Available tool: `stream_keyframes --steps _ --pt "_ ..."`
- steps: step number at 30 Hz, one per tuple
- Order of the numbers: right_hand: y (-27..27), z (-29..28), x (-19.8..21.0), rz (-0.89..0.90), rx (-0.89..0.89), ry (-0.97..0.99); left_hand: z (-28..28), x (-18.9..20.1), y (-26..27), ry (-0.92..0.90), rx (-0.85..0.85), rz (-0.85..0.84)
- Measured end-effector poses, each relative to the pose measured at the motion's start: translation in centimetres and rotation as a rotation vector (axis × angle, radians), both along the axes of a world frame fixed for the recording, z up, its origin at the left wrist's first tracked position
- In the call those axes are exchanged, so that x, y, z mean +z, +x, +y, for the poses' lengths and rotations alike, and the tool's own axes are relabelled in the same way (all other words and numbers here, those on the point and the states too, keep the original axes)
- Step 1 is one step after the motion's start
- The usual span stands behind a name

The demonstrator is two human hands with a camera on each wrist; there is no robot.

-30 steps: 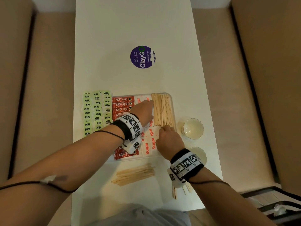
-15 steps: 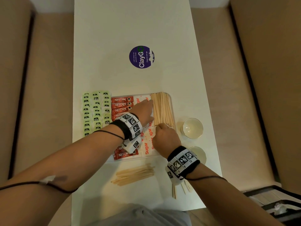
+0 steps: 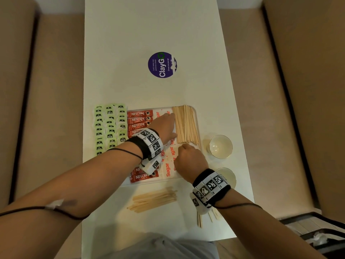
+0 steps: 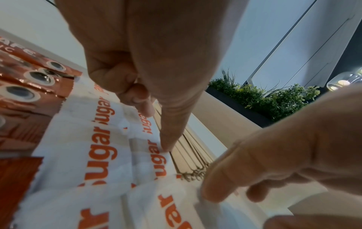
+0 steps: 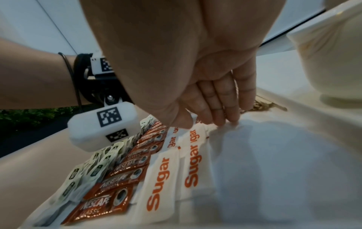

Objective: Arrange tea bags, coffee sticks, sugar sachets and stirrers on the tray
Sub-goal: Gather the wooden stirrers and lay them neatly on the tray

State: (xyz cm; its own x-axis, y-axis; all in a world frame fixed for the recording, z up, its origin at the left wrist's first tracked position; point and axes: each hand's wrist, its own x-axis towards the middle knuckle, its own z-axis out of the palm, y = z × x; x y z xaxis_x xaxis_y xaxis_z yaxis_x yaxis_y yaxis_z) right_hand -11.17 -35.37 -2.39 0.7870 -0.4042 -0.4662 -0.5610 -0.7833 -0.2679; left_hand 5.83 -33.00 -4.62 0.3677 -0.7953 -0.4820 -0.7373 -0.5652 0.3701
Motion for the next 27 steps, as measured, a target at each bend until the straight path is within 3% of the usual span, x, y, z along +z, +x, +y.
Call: stream_keyframes --steps 5,14,27 --pt "-1.8 -0.6 0.3 0.148 -0.062 -0.055 0.1 0.0 -0.1 -0.004 -0.005 0.016" --pt "-1.2 -1.3 -0.3 0.063 -0.090 -0.097 0.1 -0.2 -0.2 -0.014 -0.009 0.008" --pt "-0.7 -1.6 -0.3 0.012 -0.155 -0.008 0.1 -0.2 -0.2 -0.023 -0.003 0.004"
